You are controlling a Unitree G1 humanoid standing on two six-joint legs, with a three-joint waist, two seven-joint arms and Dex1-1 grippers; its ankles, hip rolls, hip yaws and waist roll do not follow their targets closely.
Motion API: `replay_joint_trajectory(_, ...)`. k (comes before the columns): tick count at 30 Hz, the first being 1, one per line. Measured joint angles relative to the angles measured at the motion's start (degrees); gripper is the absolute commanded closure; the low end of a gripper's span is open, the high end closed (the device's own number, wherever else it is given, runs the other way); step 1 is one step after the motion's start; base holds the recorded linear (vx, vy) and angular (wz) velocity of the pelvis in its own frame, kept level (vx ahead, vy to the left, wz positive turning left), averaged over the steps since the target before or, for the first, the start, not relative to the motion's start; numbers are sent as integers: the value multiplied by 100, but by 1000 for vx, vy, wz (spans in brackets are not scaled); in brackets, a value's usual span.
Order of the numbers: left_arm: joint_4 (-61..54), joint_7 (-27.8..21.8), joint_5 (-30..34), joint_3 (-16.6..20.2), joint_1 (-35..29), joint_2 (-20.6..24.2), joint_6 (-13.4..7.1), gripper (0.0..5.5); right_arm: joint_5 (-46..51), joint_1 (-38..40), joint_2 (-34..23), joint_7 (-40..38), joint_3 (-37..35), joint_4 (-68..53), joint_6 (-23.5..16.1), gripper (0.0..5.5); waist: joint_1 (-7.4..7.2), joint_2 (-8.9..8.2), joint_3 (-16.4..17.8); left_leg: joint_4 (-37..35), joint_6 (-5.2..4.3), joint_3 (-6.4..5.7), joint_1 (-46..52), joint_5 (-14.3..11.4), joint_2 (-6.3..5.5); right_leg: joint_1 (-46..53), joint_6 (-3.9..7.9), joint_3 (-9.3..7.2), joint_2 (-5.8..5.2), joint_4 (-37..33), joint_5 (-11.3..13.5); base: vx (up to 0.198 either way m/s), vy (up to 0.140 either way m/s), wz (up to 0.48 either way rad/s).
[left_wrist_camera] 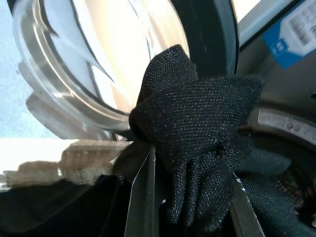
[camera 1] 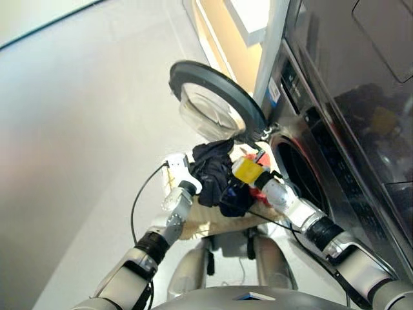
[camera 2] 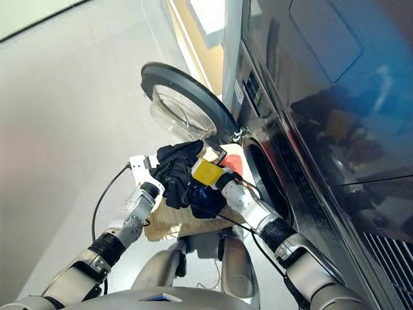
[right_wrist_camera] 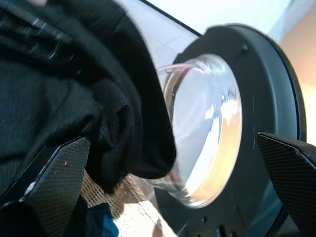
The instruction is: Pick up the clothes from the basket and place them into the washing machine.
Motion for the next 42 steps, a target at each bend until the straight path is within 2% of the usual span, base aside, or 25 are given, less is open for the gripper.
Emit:
replay_joint_trajectory(4,-1,-5,27,33,197,35,79,550,-195,185,-122,219,170,-2,0,0,-6,-4,-247,-151,-9,37,369,-6,51,459,2,-17,73,-317,63,79,-28,19)
replay_joint_trajectory(11,-378,-79,-15,-25,369,57,329,550,-441,236,-43,369,457,-12,7,0,18,-37,-531,-217,-63,14,725,-42,107,1014,-25,-60,148,-764,215,45,-20,8)
replay_joint_trajectory(14,-752,-157,-30,-161,450,56,410,550,-502,224,-37,370,469,-9,16,0,76,-36,-590,-223,-73,-23,823,-49,115,1178,-29,-95,156,-868,251,0,0,0)
replay_joint_trajectory(16,-948,-204,-139,-322,453,66,479,550,-556,214,-35,368,476,-9,22,0,106,-36,-614,-223,-79,-96,864,-48,117,1237,-28,-131,158,-868,247,0,0,0)
replay_joint_trajectory(19,-1203,-251,-229,-412,561,88,592,550,-664,223,-76,369,478,-55,32,0,111,-40,-693,-222,-81,-103,880,-47,115,1260,-26,-155,155,-868,246,0,0,0)
replay_joint_trajectory(24,-2007,-338,-544,-426,860,350,788,550,-671,657,-415,397,293,-1115,123,0,97,-37,-701,-223,-83,-108,890,-46,111,1278,-26,-166,152,-867,246,0,0,0)
replay_joint_trajectory(25,-2100,-373,-595,-428,868,388,817,550,-670,779,-499,440,173,-1321,124,30,97,-37,-702,-223,-83,-108,891,-46,109,1278,-26,-166,150,-867,246,0,0,0)
replay_joint_trajectory(26,-2162,-401,-640,-434,870,418,826,550,-660,906,-531,467,62,-1519,123,418,96,-37,-703,-223,-83,-108,891,-46,107,1278,-26,-166,148,-867,246,0,0,0)
replay_joint_trajectory(27,-2223,-441,-644,-435,870,451,846,550,-660,1066,-653,500,-60,-1759,124,550,86,-38,-703,-224,-83,-107,891,-46,104,1277,-26,-166,148,-867,246,0,0,0)
replay_joint_trajectory(29,-2292,-449,-644,-459,873,525,855,550,-651,1285,-794,543,-184,-2078,113,550,75,-38,-704,-225,-82,-106,891,-47,104,1278,-24,-165,147,-867,245,0,0,0)
replay_joint_trajectory(31,-2294,-450,-644,-474,884,544,905,550,-629,1401,-863,650,-290,-2187,114,550,-16,-40,-703,-226,-82,-105,890,-47,104,1275,-24,-165,148,-867,245,0,0,0)
replay_joint_trajectory(34,-2294,-494,-642,-508,886,546,969,550,-505,1604,-968,756,-434,-2392,98,550,-62,-40,-703,-228,-82,-98,893,-48,106,1271,-24,-158,150,-867,245,0,0,0)
replay_joint_trajectory(35,-2294,-506,-642,-529,887,537,973,416,-391,1667,-963,787,-492,-2394,92,550,-63,-40,-703,-228,-81,-96,893,-48,106,1269,-24,-155,150,-867,245,0,0,0)
replay_joint_trajectory(36,-2294,-507,-642,-555,887,534,974,60,-352,1687,-964,818,-498,-2394,93,550,-57,-42,-702,-228,-81,-96,892,-49,107,1268,-24,-154,150,-867,245,0,0,0)
replay_joint_trajectory(37,-2294,-507,-641,-558,887,529,974,0,-340,1703,-965,820,-503,-2394,94,550,-61,-43,-701,-229,-80,-94,892,-49,106,1268,-24,-150,151,-867,245,0,0,0)
replay_joint_trajectory(42,-2294,-481,-641,-511,902,509,952,0,246,2003,-765,810,-812,-2380,152,550,-55,-52,-695,-228,-80,-96,898,-49,110,1276,-24,-152,152,-867,245,0,0,0)
